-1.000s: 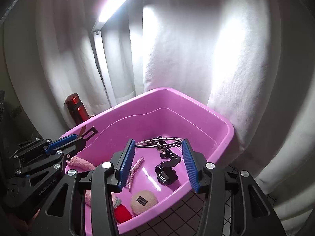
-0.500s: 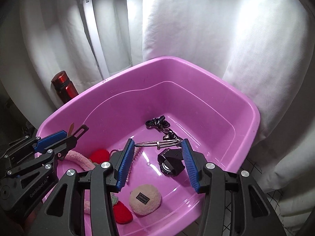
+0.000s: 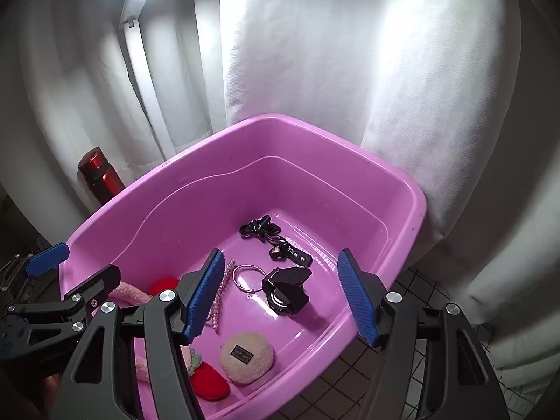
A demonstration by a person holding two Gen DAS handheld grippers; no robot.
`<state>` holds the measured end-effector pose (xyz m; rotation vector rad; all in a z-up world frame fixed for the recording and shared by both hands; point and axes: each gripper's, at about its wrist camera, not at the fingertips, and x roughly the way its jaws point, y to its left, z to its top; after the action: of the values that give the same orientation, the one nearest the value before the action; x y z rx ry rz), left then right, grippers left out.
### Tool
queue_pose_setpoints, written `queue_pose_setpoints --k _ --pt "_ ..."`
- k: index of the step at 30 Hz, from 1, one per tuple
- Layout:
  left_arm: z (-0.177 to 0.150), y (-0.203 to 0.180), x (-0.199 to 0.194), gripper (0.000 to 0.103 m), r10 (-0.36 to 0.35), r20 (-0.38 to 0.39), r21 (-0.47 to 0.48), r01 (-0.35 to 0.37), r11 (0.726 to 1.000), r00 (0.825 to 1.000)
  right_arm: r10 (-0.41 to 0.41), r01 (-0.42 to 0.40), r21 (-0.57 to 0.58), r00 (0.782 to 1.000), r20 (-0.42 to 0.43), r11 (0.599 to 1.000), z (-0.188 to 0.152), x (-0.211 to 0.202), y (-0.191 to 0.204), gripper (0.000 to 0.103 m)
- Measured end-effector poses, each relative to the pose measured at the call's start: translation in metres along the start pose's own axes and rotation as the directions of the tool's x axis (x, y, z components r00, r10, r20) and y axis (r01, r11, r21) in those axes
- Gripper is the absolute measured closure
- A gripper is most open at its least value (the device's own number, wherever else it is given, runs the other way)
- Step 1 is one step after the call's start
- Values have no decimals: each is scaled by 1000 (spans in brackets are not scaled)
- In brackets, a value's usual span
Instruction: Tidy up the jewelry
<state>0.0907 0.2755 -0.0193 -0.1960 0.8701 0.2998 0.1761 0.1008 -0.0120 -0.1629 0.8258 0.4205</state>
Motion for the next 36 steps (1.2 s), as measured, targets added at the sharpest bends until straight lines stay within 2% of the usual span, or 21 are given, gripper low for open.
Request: queue_pose_setpoints --k 6,22,36 --pt "-2 -1 -2 11 26 -21 -3 -26 1000 999 -5 5 4 1000 4 1000 -5 -7 0 39" --pt "-5 -8 -18 10 62 -15 8 -62 998 998 -2 3 -28 1000 19 1000 -14 -22 8 38" --pt "-9 -10 -27 10 46 -13 12 -46 999 999 -5 6 -33 1000 29 999 -17 -33 9 39"
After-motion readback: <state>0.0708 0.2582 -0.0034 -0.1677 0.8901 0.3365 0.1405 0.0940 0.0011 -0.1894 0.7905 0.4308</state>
